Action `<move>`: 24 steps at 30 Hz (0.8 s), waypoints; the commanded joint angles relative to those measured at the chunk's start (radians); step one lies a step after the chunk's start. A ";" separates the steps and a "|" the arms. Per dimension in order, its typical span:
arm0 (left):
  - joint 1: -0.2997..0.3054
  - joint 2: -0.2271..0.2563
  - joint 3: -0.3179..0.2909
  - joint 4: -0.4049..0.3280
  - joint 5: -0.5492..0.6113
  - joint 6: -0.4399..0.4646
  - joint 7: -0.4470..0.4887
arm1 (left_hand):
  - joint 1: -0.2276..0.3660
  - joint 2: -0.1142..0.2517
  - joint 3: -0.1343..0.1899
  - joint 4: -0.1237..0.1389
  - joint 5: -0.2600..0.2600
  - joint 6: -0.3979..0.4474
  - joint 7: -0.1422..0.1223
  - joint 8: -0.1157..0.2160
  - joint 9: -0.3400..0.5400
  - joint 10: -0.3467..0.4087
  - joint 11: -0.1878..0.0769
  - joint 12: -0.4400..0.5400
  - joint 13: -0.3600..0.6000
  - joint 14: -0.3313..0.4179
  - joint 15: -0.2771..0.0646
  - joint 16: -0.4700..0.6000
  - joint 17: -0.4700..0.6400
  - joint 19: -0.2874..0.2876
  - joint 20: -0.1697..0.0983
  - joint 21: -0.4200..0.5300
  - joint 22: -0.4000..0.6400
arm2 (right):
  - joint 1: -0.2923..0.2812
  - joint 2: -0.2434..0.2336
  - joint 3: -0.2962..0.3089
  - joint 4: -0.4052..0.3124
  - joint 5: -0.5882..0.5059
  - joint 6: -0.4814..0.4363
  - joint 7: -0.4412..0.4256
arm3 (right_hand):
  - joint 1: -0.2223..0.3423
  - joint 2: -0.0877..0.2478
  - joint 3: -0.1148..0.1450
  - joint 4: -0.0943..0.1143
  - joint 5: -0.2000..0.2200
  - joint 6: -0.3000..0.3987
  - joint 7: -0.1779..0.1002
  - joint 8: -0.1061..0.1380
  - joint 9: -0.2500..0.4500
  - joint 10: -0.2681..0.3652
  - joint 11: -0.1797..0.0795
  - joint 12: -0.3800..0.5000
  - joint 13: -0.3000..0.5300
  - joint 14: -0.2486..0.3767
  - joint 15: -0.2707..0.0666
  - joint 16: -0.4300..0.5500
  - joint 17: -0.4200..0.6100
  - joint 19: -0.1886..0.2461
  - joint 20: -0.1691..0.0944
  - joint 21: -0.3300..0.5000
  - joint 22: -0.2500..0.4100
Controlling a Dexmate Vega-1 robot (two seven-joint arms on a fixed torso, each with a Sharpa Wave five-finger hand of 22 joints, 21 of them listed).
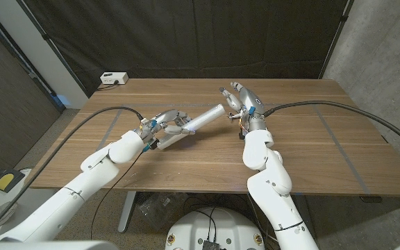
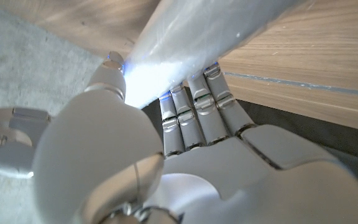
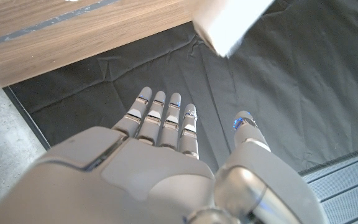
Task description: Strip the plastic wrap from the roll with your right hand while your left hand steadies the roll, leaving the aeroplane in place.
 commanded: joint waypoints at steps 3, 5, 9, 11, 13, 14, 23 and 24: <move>-0.010 -0.123 -0.074 0.078 -0.250 -0.110 -0.107 | 0.106 0.096 0.031 0.038 0.015 0.021 -0.007 0.102 0.138 0.044 -0.058 0.073 0.155 0.140 -0.188 -0.001 0.020 -0.004 -0.088 0.012 0.000 | -0.030 0.005 0.087 0.032 0.198 0.152 -0.009 | -0.035 -0.013 -0.013 0.013 -0.007 -0.005 0.012 -0.005 0.005 0.002 0.005 -0.004 0.003 0.008 0.004 0.004 0.007 0.009 0.003 -0.005 0.005; -0.015 -0.133 -0.077 0.083 -0.276 -0.115 -0.130 | 0.106 0.096 0.031 0.039 0.016 0.021 -0.006 0.104 0.141 0.043 -0.058 0.075 0.159 0.138 -0.188 -0.003 0.023 -0.006 -0.086 0.013 0.000 | -0.033 0.008 0.101 0.038 0.228 0.178 -0.004 | -0.059 -0.030 -0.030 0.022 -0.015 -0.012 0.013 -0.007 0.005 -0.003 0.008 -0.006 0.003 0.009 0.006 0.006 0.009 0.009 0.004 -0.006 0.005; -0.026 -0.152 -0.079 0.088 -0.326 -0.119 -0.176 | 0.106 0.096 0.032 0.040 0.016 0.019 -0.005 0.107 0.146 0.039 -0.058 0.079 0.168 0.134 -0.188 -0.006 0.031 -0.009 -0.086 0.014 -0.001 | -0.040 0.013 0.130 0.054 0.288 0.235 0.007 | -0.090 -0.054 -0.054 0.031 -0.021 -0.025 0.019 -0.011 0.005 -0.012 0.016 -0.010 0.004 0.008 0.011 0.007 0.011 0.010 0.006 -0.008 0.005; -0.035 -0.159 -0.076 0.094 -0.359 -0.118 -0.206 | 0.106 0.096 0.033 0.041 0.016 0.017 -0.005 0.107 0.148 0.039 -0.059 0.082 0.174 0.133 -0.188 -0.007 0.035 -0.009 -0.085 0.015 -0.002 | -0.045 0.017 0.143 0.062 0.311 0.257 0.013 | -0.103 -0.064 -0.063 0.035 -0.022 -0.035 0.027 -0.013 0.005 -0.016 0.018 -0.011 0.004 0.007 0.013 0.007 0.011 0.010 0.007 -0.009 0.005; -0.042 -0.165 -0.074 0.098 -0.386 -0.115 -0.230 | 0.107 0.096 0.034 0.042 0.016 0.018 -0.005 0.108 0.148 0.038 -0.060 0.084 0.179 0.133 -0.188 -0.008 0.039 -0.009 -0.085 0.016 -0.002 | -0.051 0.024 0.155 0.067 0.334 0.273 0.024 | -0.117 -0.075 -0.074 0.039 -0.022 -0.041 0.034 -0.013 0.005 -0.028 0.027 -0.016 0.004 0.002 0.018 0.005 0.012 0.010 0.009 -0.010 0.005; -0.046 -0.168 -0.072 0.101 -0.401 -0.113 -0.245 | 0.107 0.095 0.034 0.042 0.016 0.017 -0.006 0.108 0.149 0.039 -0.058 0.086 0.181 0.132 -0.188 -0.009 0.042 -0.009 -0.085 0.016 -0.003 | -0.053 0.025 0.162 0.069 0.344 0.281 0.031 | -0.122 -0.079 -0.078 0.039 -0.021 -0.048 0.039 -0.015 0.005 -0.031 0.029 -0.017 0.004 0.001 0.021 0.005 0.011 0.008 0.011 -0.012 0.005; -0.088 -0.193 -0.041 0.141 -0.591 -0.078 -0.396 | 0.107 0.094 0.036 0.045 0.017 0.014 -0.005 0.110 0.152 0.034 -0.059 0.093 0.197 0.131 -0.188 -0.014 0.054 -0.010 -0.085 0.019 -0.004 | -0.075 0.050 0.215 0.099 0.437 0.373 0.069 | -0.129 -0.091 -0.088 0.037 -0.019 -0.073 0.050 -0.018 0.005 -0.054 0.047 -0.025 0.004 -0.008 0.031 0.001 0.009 0.007 0.019 -0.015 0.005; -0.093 -0.195 -0.037 0.145 -0.610 -0.075 -0.411 | 0.107 0.094 0.036 0.045 0.017 0.015 -0.005 0.110 0.152 0.032 -0.059 0.093 0.198 0.131 -0.188 -0.014 0.055 -0.010 -0.084 0.019 -0.004 | -0.077 0.052 0.220 0.101 0.445 0.379 0.078 | -0.129 -0.092 -0.088 0.036 -0.018 -0.078 0.053 -0.019 0.005 -0.058 0.049 -0.026 0.004 -0.007 0.031 0.001 0.009 0.007 0.019 -0.015 0.005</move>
